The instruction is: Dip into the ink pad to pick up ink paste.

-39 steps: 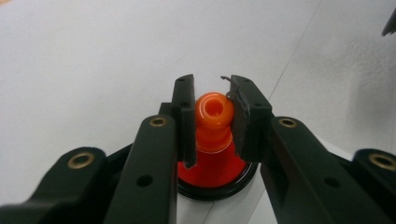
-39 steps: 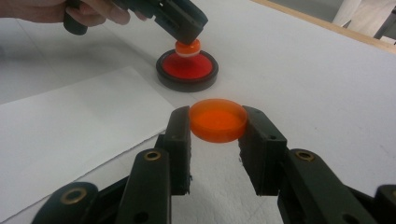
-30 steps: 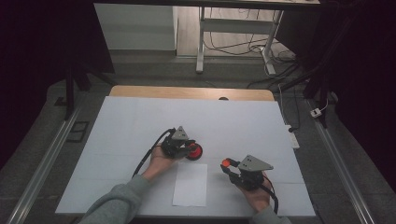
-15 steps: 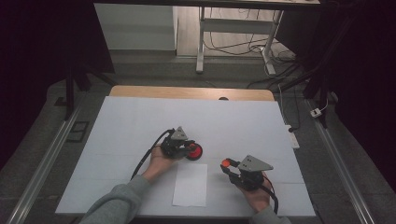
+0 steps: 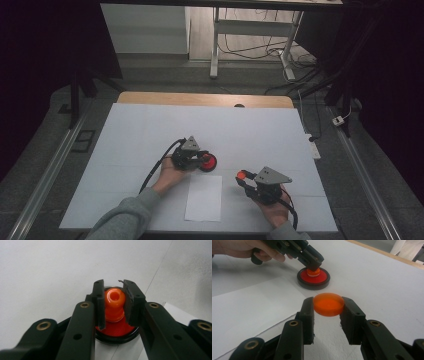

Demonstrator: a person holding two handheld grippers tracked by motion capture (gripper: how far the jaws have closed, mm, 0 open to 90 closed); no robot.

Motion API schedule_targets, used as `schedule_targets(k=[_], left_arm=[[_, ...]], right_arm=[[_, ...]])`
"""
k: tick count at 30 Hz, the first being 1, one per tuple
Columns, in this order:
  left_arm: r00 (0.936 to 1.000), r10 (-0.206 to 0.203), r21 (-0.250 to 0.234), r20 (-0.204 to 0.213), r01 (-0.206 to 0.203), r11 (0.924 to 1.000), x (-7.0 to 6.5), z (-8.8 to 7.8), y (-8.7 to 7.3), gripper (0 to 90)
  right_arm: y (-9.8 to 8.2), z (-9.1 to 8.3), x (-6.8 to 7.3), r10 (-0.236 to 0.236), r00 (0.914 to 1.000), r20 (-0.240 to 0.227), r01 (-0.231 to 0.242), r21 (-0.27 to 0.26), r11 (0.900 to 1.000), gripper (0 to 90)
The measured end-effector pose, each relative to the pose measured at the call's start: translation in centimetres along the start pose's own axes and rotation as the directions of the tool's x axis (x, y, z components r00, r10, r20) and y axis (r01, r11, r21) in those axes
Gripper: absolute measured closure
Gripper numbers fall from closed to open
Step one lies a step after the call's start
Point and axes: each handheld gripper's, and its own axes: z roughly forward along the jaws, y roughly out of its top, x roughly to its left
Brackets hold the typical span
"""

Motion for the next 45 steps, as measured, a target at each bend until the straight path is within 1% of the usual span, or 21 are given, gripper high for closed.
schedule_targets(k=[1,3,6,7,11,13,21,24,26,28,30,37,45], left_arm=[[1.0000,0.004,0.003,-0.003,-0.004,1.0000,0.0,0.0,0.0,73.2],[0.9999,0.007,0.006,-0.008,-0.007,1.0000,-0.1,0.0,0.1,73.2],[1.0000,0.005,0.006,-0.008,-0.005,1.0000,-0.1,0.0,0.1,73.2],[1.0000,0.004,0.006,-0.008,-0.004,1.0000,-0.1,0.0,0.1,73.2],[0.9999,0.005,0.007,-0.016,-0.005,1.0000,-0.3,0.0,0.1,73.2],[0.9995,0.017,0.012,-0.026,-0.017,0.9998,-0.4,0.0,0.2,73.2],[0.9998,0.004,0.007,-0.019,-0.004,1.0000,-0.3,0.0,0.1,73.1],[0.9996,0.007,0.020,-0.027,-0.006,0.9998,-0.4,-0.1,0.4,73.0],[1.0000,-0.003,-0.009,-0.009,0.003,1.0000,-0.5,-0.5,0.6,72.9],[0.9999,0.002,-0.037,-0.014,-0.003,0.9993,-0.6,-1.2,1.2,72.9],[1.0000,0.000,-0.056,-0.008,0.000,0.9984,-0.5,-1.8,1.6,72.9],[0.9997,-0.018,-0.073,0.015,0.019,0.9972,-0.3,-2.5,1.7,72.9],[0.9991,-0.034,-0.102,0.026,0.036,0.9941,-0.1,-3.9,2.1,72.8]], right_arm=[[0.0,0.0,0.0,0.001,1.0000,-0.005,-0.001,-0.002,1.000,64.2],[0.0,0.0,0.0,0.003,1.0000,0.001,-0.003,0.001,1.000,64.2],[0.0,0.0,0.0,0.006,1.0000,0.002,-0.006,-0.002,1.000,64.2],[0.0,0.0,-0.1,0.010,0.9999,-0.007,-0.010,-0.009,1.000,64.2],[0.0,0.0,0.0,0.008,0.9999,-0.007,-0.008,-0.005,1.000,64.2],[0.0,0.1,0.0,0.008,0.9999,-0.007,-0.008,-0.005,1.000,64.2],[-0.1,0.1,0.0,0.007,0.9999,-0.008,-0.007,-0.004,1.000,64.2],[0.0,0.1,-0.1,0.007,0.9999,-0.008,-0.007,-0.005,1.000,64.2],[0.0,0.0,-0.1,0.006,0.9999,-0.010,-0.007,-0.006,1.000,64.2],[-0.1,0.0,-0.3,0.009,0.9999,-0.010,-0.009,-0.012,1.000,64.2],[-0.1,0.0,-0.4,0.010,0.9999,-0.008,-0.010,-0.014,1.000,64.1],[0.0,0.0,-0.2,0.005,0.9999,-0.009,-0.005,-0.008,1.000,64.2],[-0.1,0.0,-0.3,0.005,1.0000,-0.007,-0.006,-0.012,1.000,64.2]])
